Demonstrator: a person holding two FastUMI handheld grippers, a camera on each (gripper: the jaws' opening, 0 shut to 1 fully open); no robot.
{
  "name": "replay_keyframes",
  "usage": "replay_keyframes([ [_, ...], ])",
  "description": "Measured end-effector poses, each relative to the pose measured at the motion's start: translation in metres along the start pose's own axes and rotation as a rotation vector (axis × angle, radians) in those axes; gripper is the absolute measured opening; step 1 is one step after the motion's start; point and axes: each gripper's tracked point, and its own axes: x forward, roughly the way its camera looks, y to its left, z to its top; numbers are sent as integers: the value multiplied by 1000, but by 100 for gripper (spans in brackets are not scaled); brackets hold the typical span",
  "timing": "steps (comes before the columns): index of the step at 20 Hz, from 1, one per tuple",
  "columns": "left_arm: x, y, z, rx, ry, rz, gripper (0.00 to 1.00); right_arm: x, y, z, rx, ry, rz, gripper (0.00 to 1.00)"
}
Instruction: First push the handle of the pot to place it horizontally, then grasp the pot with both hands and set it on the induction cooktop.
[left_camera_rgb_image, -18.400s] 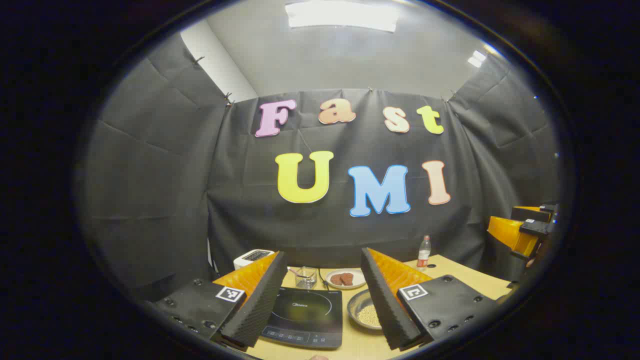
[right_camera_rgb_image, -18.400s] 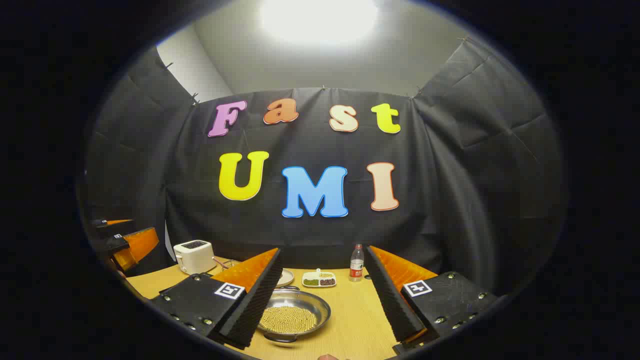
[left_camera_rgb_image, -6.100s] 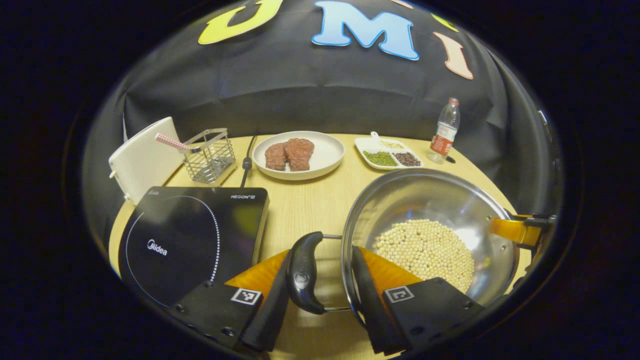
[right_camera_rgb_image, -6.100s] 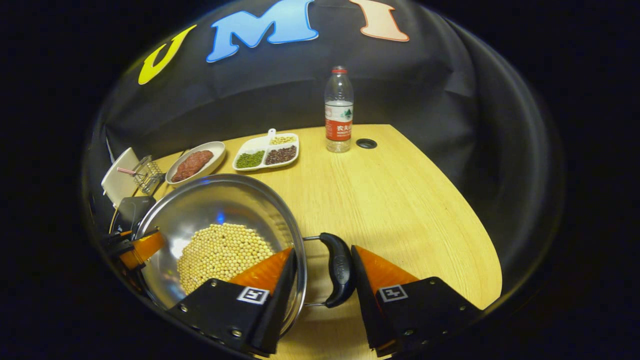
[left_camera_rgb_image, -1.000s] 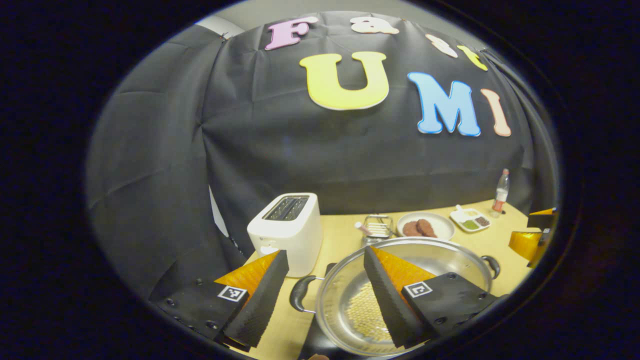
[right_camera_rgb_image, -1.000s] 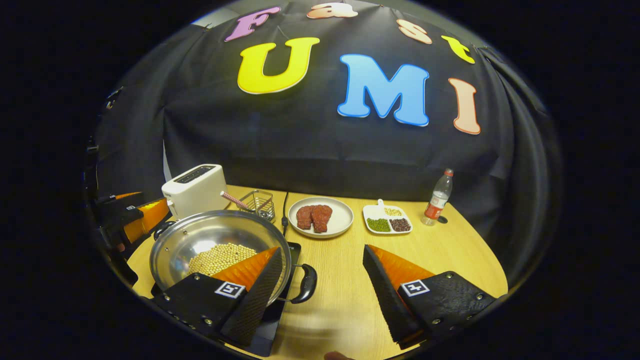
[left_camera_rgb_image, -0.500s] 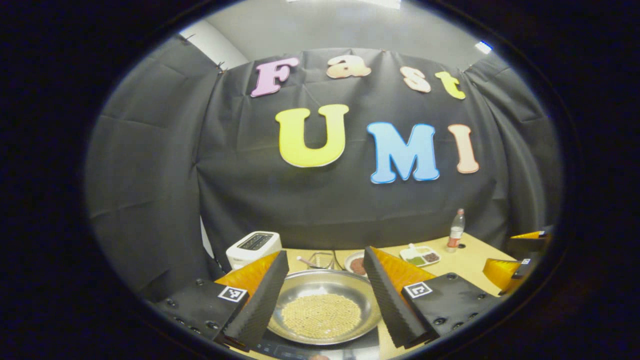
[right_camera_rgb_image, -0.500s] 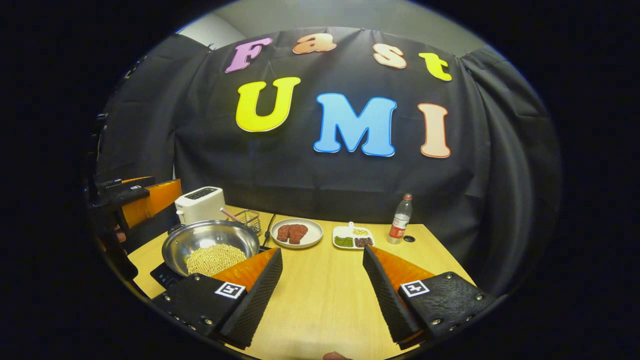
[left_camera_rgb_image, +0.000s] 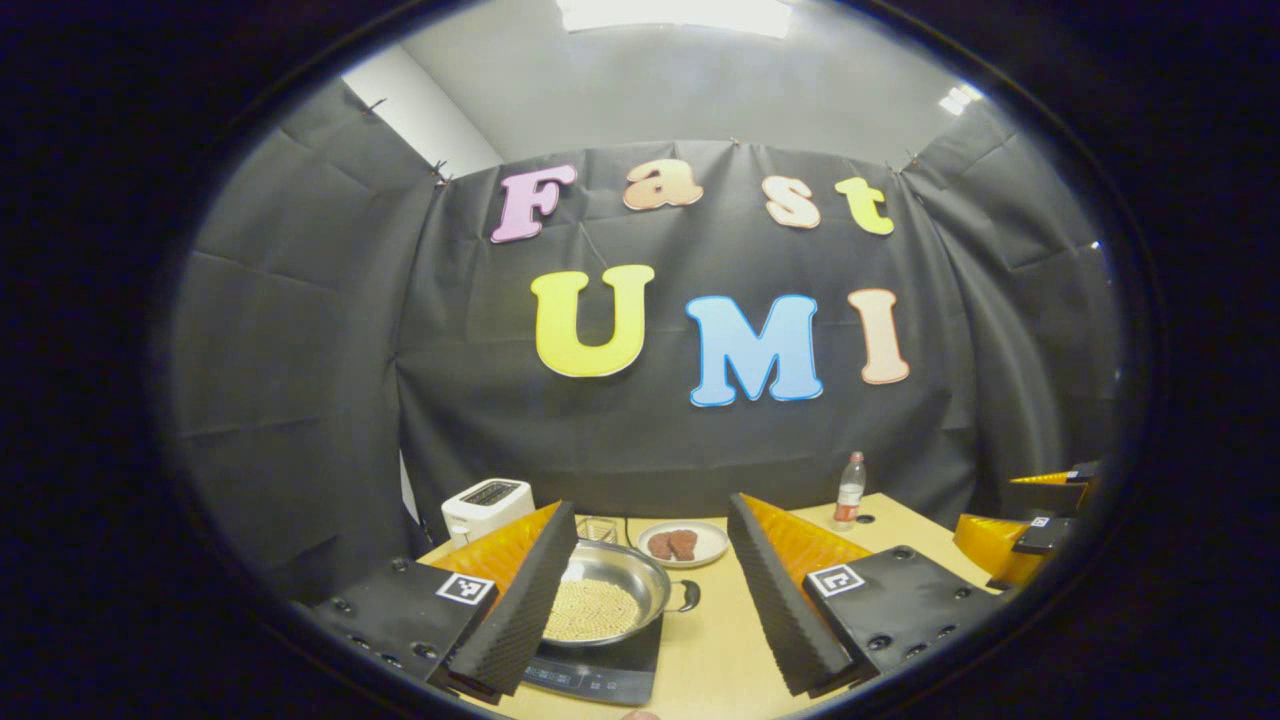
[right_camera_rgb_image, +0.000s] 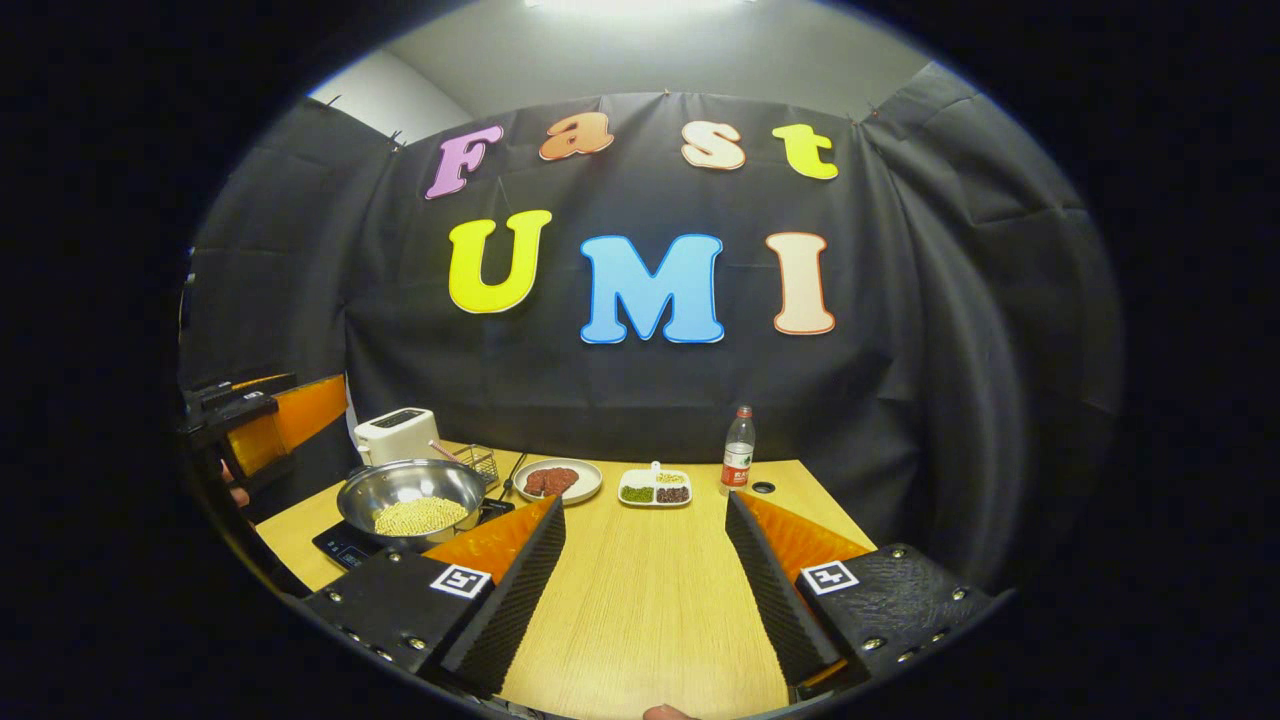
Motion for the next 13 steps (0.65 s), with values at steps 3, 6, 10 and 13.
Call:
replay_keyframes([
  [3,-23,-1,17,15,-45,1,100,-18,-8,11,-6,-48,-6,97],
  [6,-41,3,23,3,-63,7,100,-32,-6,16,4,-69,-10,97],
  [10,-62,18,28,12,-100,13,99,-44,-2,24,26,-111,-41,97],
  [13,-73,32,30,3,-107,22,98,-54,7,29,30,-133,-40,97],
])
